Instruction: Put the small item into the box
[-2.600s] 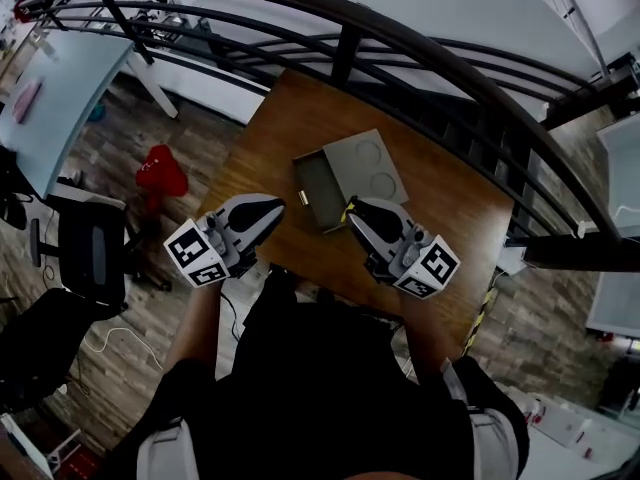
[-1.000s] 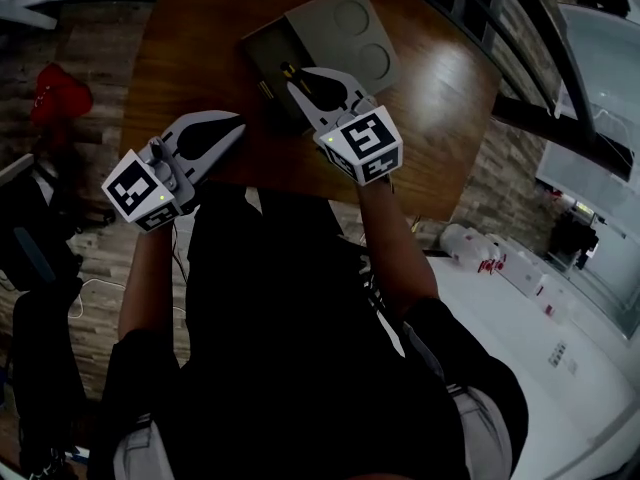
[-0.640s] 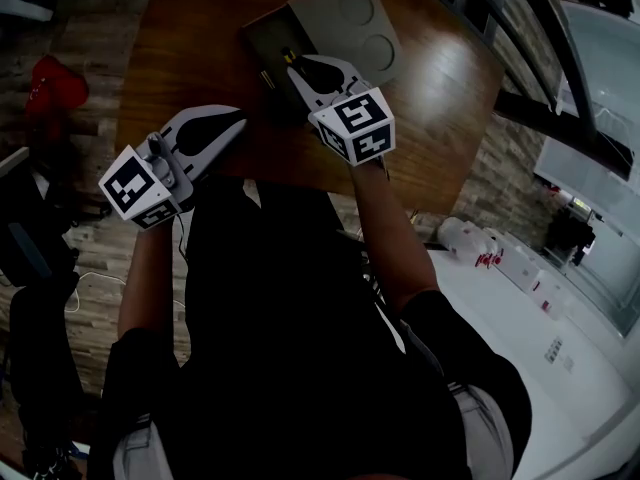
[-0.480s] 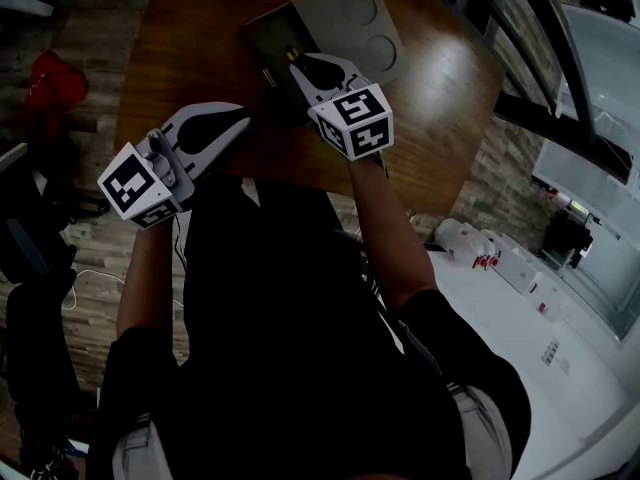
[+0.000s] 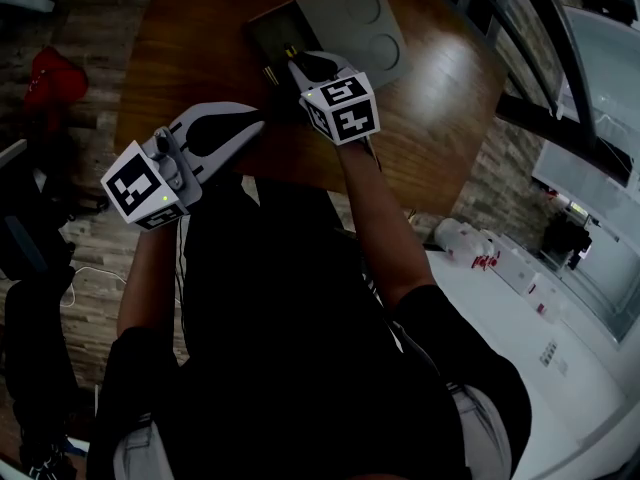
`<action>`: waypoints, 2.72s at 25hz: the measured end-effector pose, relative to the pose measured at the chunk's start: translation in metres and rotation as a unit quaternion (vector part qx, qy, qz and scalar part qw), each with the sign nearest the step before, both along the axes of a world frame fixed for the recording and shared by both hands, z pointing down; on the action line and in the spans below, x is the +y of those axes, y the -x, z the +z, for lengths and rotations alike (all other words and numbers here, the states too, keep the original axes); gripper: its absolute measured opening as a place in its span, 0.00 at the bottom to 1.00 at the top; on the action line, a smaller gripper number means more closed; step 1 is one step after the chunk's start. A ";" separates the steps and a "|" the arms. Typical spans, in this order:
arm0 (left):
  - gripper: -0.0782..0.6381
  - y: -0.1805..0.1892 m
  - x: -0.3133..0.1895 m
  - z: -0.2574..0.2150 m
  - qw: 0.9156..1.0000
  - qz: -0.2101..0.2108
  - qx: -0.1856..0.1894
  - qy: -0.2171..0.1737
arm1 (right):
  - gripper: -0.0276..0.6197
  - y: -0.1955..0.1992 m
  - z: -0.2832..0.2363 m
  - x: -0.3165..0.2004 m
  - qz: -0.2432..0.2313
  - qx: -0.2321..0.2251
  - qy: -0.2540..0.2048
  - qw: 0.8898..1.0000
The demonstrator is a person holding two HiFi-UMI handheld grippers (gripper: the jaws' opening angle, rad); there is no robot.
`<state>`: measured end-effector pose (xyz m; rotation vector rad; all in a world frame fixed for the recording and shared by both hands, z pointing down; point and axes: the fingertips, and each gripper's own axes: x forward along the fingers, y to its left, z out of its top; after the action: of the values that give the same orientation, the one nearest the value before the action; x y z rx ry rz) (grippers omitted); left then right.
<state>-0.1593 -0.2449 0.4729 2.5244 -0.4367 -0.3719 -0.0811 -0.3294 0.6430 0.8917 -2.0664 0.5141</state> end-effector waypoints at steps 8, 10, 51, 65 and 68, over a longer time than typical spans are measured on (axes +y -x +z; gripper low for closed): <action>0.13 0.002 0.002 0.006 1.000 -0.001 0.000 0.004 | 0.15 0.003 0.015 0.004 0.008 0.001 0.026 1.000; 0.13 0.002 0.003 0.006 1.000 0.000 -0.003 0.002 | 0.15 0.002 0.017 0.004 0.010 0.006 0.029 1.000; 0.13 0.020 0.013 0.014 0.999 -0.013 -0.043 0.010 | 0.20 0.010 0.016 -0.006 0.035 -0.012 0.051 0.998; 0.13 0.021 -0.008 -0.043 0.995 -0.011 -0.080 -0.058 | 0.08 0.032 -0.137 -0.041 0.010 -0.096 -0.092 0.991; 0.13 0.020 -0.009 -0.062 0.994 -0.011 -0.089 -0.065 | 0.07 0.036 -0.189 -0.036 -0.005 -0.132 -0.131 0.983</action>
<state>-0.1791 -0.2540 0.4113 2.6941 -0.5252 -0.1902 -0.1169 -0.3657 0.4541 1.0082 -2.4201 0.3757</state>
